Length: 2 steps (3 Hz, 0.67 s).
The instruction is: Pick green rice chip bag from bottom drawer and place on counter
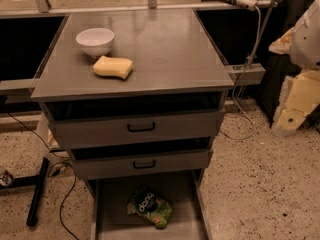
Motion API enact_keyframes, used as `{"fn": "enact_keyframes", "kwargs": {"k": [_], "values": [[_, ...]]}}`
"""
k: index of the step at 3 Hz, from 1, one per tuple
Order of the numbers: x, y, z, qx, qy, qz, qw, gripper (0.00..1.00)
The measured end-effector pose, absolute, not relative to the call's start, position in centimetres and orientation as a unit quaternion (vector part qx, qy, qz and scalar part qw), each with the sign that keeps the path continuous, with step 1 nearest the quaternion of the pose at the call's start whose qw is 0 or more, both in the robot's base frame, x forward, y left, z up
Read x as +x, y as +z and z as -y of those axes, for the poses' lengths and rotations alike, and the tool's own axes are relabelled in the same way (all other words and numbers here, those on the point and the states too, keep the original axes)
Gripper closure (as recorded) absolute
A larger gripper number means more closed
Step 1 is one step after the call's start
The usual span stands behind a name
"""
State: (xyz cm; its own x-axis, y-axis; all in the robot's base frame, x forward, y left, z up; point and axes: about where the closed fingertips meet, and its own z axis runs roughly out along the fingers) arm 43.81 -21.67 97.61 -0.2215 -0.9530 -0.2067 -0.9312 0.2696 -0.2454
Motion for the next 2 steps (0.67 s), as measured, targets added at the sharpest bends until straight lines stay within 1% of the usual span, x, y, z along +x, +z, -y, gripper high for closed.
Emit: {"fn": "enact_keyframes", "kwargs": {"k": [1, 2], "values": [[43.7, 97.2, 21.7, -0.606, -0.034, -0.777, 0.166, 0.0], [43.3, 94.7, 21.6, -0.61, -0.025, -0.773, 0.174, 0.0]]}}
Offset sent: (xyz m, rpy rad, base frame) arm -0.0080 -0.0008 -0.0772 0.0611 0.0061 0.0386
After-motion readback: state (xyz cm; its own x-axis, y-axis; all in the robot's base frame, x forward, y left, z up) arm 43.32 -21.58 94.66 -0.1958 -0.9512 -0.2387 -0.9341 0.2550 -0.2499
